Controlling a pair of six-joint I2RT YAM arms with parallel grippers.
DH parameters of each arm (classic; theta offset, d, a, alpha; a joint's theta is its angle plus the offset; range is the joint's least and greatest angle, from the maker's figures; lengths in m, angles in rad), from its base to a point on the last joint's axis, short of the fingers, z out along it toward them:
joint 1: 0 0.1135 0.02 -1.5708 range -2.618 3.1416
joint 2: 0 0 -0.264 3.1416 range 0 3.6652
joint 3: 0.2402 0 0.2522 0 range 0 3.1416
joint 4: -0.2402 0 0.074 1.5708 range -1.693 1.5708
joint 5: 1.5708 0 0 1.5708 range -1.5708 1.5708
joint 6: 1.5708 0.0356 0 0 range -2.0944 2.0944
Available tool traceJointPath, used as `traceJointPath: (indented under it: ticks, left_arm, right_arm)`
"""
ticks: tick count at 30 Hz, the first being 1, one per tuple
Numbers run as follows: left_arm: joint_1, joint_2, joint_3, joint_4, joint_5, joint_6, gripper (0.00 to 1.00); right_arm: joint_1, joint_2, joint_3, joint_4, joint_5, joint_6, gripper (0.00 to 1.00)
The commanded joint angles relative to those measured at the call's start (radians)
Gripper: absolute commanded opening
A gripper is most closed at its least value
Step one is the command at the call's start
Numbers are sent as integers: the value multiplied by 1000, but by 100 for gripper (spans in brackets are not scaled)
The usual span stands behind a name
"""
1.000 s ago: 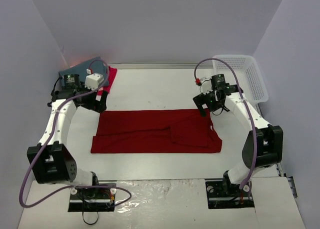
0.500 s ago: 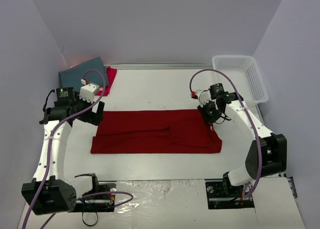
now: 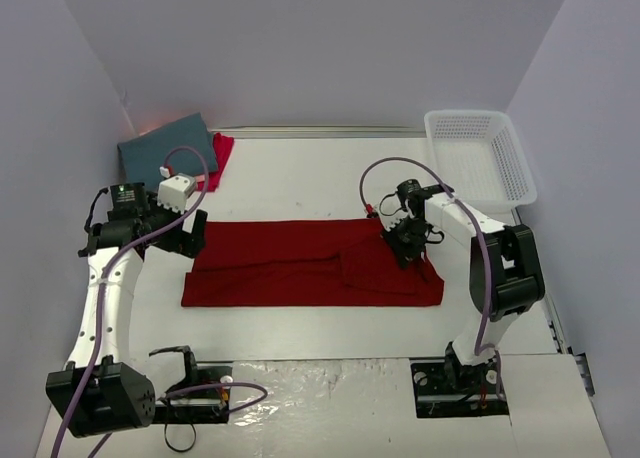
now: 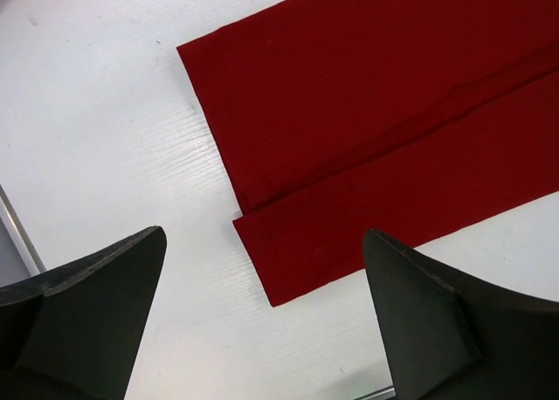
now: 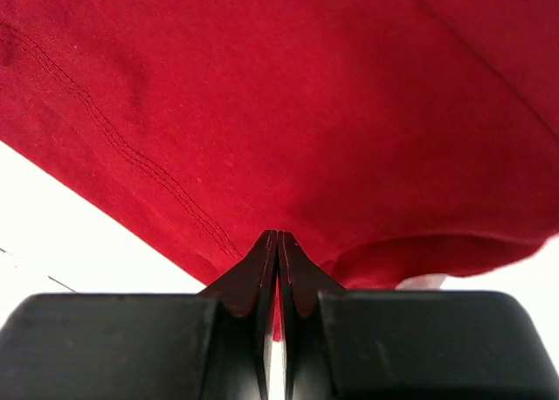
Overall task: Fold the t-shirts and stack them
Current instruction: Rotate the tshirt 90 degrees
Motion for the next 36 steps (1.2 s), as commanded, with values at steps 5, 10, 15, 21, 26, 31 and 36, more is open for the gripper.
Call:
traceJointPath:
  ticks: [5, 10, 15, 21, 26, 31, 36]
  left_arm:
    - [18, -6, 2, 4, 10, 10, 96]
    - [26, -32, -7, 26, -7, 0, 95]
    - [27, -16, -3, 27, -9, -4, 95]
    - [43, -9, -6, 27, -17, -4, 95]
    - [75, -11, -15, 27, -7, 3, 95]
    - [115, -9, -16, 23, 9, 7, 95]
    - [135, -5, -13, 15, 34, 10, 95]
  right_arm:
    - [13, 105, 35, -45, -6, -38, 0]
    - [12, 203, 131, -45, 11, -41, 0]
    - [10, 326, 359, -59, 63, -7, 0]
    - [12, 582, 735, -151, 88, 5, 0]
    - [15, 942, 1341, -215, 137, 74, 0]
    - [38, 1001, 1477, -43, 200, 88, 0]
    - [53, 822, 1222, 163, 224, 117, 0]
